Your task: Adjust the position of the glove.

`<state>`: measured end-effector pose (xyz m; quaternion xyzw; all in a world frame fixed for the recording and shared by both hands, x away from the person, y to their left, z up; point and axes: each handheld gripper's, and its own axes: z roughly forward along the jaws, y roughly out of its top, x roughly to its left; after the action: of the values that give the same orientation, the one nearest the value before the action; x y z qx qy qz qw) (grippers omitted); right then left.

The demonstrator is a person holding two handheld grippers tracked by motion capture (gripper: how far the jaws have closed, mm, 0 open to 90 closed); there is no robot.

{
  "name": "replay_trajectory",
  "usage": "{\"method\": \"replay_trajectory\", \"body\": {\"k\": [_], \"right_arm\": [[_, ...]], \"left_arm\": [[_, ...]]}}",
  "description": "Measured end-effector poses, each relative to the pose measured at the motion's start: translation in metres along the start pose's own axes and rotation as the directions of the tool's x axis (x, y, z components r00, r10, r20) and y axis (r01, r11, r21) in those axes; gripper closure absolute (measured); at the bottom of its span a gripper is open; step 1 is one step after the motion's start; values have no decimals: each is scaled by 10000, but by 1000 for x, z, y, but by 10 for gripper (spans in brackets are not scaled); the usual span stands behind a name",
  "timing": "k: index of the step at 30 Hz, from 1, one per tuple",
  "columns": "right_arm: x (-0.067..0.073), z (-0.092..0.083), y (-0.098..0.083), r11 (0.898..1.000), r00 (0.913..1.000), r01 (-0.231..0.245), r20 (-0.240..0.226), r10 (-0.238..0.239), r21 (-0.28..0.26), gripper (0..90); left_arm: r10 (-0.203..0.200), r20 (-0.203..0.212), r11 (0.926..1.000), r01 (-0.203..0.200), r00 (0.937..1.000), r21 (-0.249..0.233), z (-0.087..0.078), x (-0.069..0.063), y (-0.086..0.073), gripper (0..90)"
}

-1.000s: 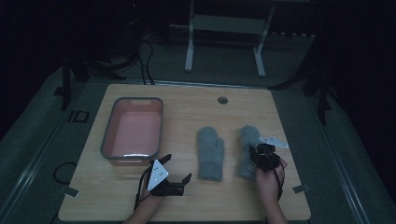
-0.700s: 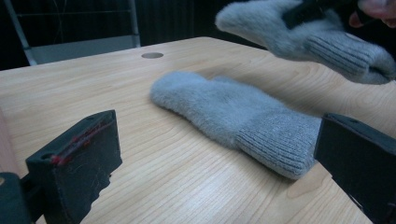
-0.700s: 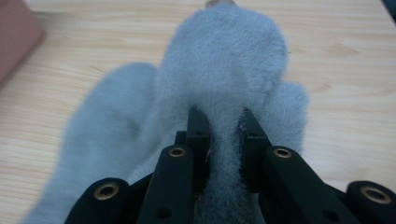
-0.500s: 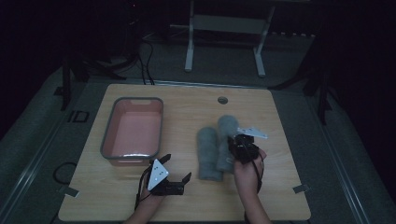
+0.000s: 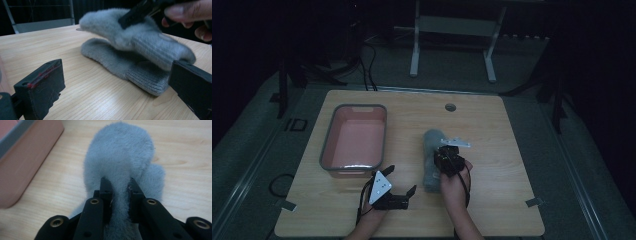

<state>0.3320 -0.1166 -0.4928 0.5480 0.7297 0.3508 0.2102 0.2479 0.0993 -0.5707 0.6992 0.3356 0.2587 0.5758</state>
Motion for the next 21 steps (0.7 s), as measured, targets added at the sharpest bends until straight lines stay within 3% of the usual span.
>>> {"method": "replay_trajectory", "body": {"k": [3,10,12,15,19,21], "right_arm": [[1,5,-4,9997,9998,185,79,-186,149,787],[-2,20,-13,9986,9997,85,217,-96,527,741],[-4,28,-17,9963,9999,144,-49,-140,842,671],[-5,30,-17,9961,9997,149,-224,-130,873,609],[-4,33,-17,9921,9958,819,-495,-775,953,479],[-5,32,-17,9906,9932,999,-697,-936,939,461]], "left_arm": [[9,3,10000,-9,10000,7,0,0,0,9],[26,-2,10000,-26,10000,1,0,-1,0,9],[-3,30,10000,3,10000,14,0,0,0,9],[-31,82,10000,31,10000,33,0,0,0,9],[-46,76,10000,45,10000,45,0,0,0,9],[-60,69,10000,60,10000,48,0,0,0,9]]}}
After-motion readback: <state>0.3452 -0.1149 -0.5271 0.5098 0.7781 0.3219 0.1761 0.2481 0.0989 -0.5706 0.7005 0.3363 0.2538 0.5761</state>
